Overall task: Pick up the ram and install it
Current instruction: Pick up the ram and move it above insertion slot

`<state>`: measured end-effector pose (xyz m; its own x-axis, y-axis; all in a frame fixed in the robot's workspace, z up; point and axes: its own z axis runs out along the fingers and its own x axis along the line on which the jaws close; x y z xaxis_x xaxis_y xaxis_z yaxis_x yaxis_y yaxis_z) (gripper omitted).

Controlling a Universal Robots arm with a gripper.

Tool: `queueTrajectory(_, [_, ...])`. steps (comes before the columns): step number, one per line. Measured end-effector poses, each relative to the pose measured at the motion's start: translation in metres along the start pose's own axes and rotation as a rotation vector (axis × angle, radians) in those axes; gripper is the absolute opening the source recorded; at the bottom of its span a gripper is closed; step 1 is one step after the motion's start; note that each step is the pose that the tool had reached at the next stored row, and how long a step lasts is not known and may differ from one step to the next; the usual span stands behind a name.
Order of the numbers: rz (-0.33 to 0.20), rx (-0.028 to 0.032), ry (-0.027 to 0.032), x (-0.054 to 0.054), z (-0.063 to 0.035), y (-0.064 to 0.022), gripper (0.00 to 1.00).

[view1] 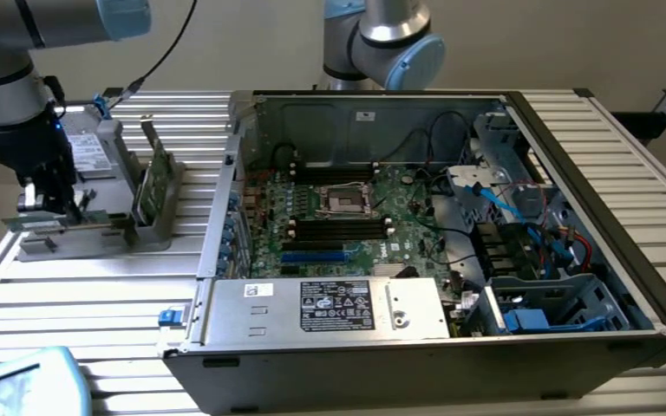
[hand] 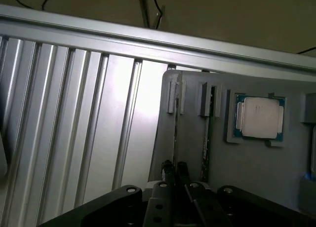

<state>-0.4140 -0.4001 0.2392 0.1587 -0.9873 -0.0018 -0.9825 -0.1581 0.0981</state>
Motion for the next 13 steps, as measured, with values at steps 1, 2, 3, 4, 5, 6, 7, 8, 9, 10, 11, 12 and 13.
queueTrajectory(1, [0.0, -0.0018, -0.0002, 0.0, -0.0044, 0.0003, 0.14])
queueTrajectory(2, [0.0, -0.0034, -0.0005, 0.0, -0.0089, 0.0006, 0.14])
queueTrajectory(3, [0.0, -0.0046, -0.0005, 0.0, -0.0134, 0.0009, 0.14])
queueTrajectory(4, [0.0, -0.005, -0.0008, 0.0, -0.0178, 0.0009, 0.14])
queueTrajectory(5, [0.0, -0.0054, -0.0009, 0.0, -0.0225, 0.0006, 0.14])
queueTrajectory(6, [0.0, -0.0058, -0.0008, 0.0, -0.0276, -0.0002, 0.14])
queueTrajectory(7, [0.0, -0.006, -0.0009, 0.001, -0.0322, -0.0017, 0.14])
queueTrajectory(8, [0.0, -0.0064, -0.001, 0.001, -0.0366, -0.003, 0.14])
queueTrajectory(9, [0.0, -0.0068, -0.001, 0.001, -0.0414, -0.0045, 0.14])
queueTrajectory(10, [0.0, -0.0069, -0.0011, 0.002, -0.046, -0.0059, 0.14])
queueTrajectory(11, [0.0, -0.0074, -0.0011, 0.002, -0.0509, -0.0075, 0.14])
queueTrajectory(12, [0.0, -0.0076, -0.0012, 0.002, -0.0555, -0.0091, 0.14])
queueTrajectory(13, [0.0, -0.0081, -0.0013, 0.003, -0.0605, -0.0109, 0.14])
